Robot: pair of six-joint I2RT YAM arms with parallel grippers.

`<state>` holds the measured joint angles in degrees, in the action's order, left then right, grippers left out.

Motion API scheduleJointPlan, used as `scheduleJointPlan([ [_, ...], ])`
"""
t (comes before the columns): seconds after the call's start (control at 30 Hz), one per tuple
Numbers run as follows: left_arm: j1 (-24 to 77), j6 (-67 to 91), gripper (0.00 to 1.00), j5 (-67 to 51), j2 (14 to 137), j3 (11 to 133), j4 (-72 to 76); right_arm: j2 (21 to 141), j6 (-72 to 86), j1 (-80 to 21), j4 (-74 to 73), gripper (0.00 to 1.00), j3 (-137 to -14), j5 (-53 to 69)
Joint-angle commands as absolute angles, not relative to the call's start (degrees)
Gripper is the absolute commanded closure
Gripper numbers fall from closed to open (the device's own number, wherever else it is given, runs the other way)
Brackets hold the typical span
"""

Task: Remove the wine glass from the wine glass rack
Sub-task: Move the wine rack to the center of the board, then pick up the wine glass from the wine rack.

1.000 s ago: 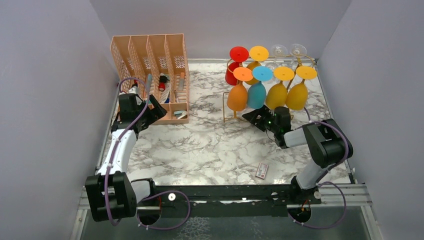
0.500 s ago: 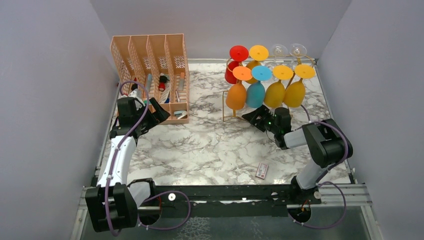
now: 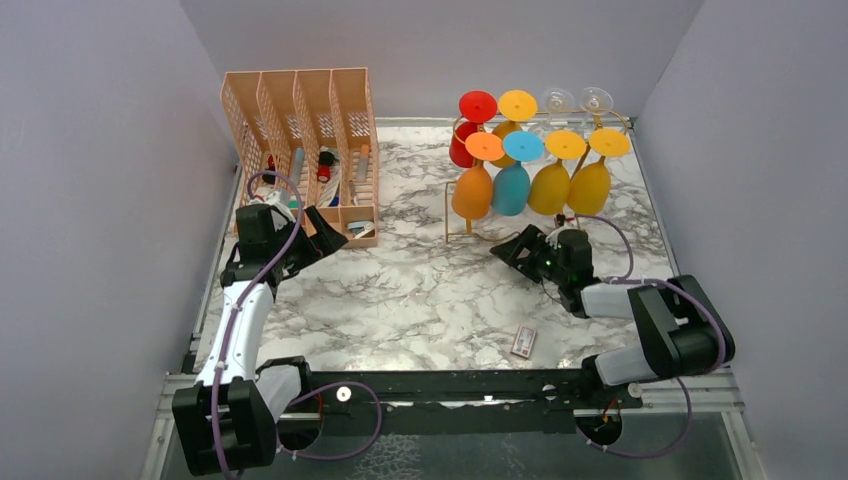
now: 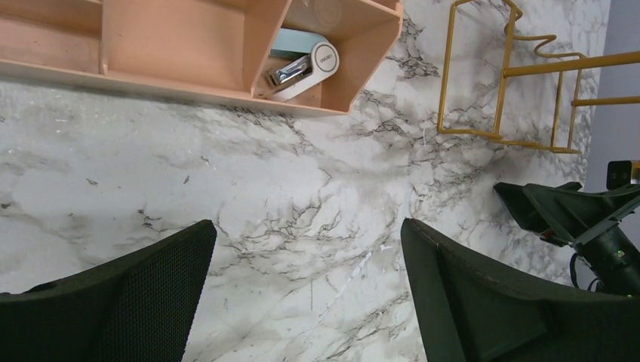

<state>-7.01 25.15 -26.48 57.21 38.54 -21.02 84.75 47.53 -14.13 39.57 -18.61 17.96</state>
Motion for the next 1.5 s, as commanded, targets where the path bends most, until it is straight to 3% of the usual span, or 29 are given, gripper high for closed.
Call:
scheduleJointPlan([
  [0.0,-6.9,23.3,0.01,-29.8,55.7,37.3,-20.8,76.2,45.4,-13.8,25.7,0.14,-15.7,18.9],
  [0.4,-6.9,23.5,0.01,-32.0,56.0,35.8,-16.7,43.7,36.6,-14.1,-14.9,0.15,-17.8,34.9],
  [0.7,-6.9,24.5,0.01,-36.2,56.3,34.3,-12.4,42.4,32.6,-19.7,-27.7,0.21,-24.6,43.4],
  [0.9,-6.9,24.6,0.01,-36.7,56.2,34.3,-12.2,48.2,34.4,-30.8,-30.8,0.22,-28.7,29.7],
  [1.17,-6.9,24.8,0.01,-38.2,56.5,34.1,-11.3,40.7,33.9,-32.4,-35.0,0.22,-43.3,19.5],
  [1.47,-6.9,24.8,0.01,-39.0,56.5,34.1,-11.0,43.7,26.9,-32.4,-37.4,0.12,-64.6,-15.5],
])
